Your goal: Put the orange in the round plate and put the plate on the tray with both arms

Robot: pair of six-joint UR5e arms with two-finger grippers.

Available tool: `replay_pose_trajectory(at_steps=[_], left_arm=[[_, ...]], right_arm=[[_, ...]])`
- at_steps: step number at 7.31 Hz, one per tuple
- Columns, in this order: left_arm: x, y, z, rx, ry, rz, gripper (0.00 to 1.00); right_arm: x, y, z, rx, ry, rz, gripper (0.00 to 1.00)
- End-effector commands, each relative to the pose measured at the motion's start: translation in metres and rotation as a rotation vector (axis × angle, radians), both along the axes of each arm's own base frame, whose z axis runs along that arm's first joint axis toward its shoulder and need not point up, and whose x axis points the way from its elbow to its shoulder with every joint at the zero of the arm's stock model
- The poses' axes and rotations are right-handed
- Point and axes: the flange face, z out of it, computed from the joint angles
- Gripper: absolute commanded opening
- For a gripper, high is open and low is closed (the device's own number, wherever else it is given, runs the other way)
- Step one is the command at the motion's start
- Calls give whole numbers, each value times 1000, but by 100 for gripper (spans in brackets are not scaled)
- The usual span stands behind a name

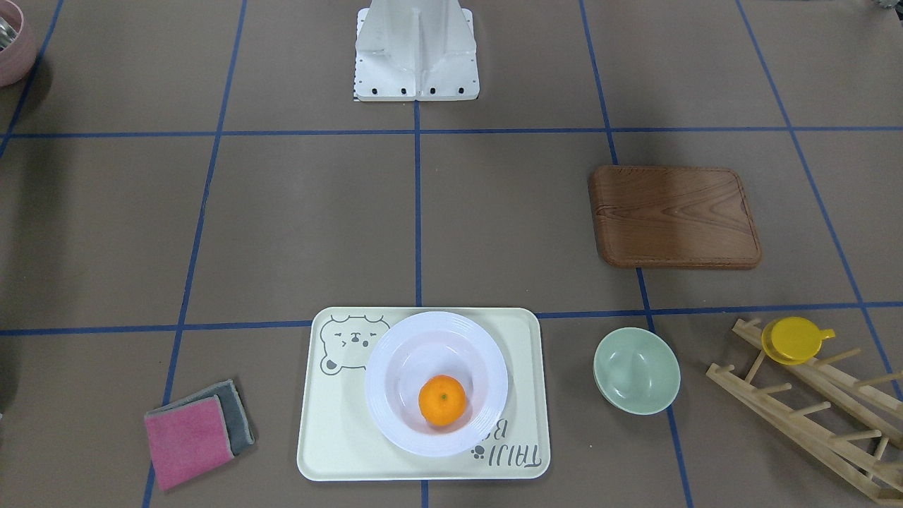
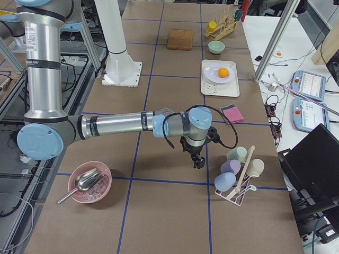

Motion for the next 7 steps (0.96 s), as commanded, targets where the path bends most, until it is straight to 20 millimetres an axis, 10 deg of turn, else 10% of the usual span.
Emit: replay_pose_trajectory(at_steps=[1,7], left_arm=[[2,-9,-11,-1,5,-19,99],[4,-29,-34,41,8,-21,99]], right_arm=[[-2,6,9,-16,1,-16,99],[-3,-2,-4,10,-2,-5,100]])
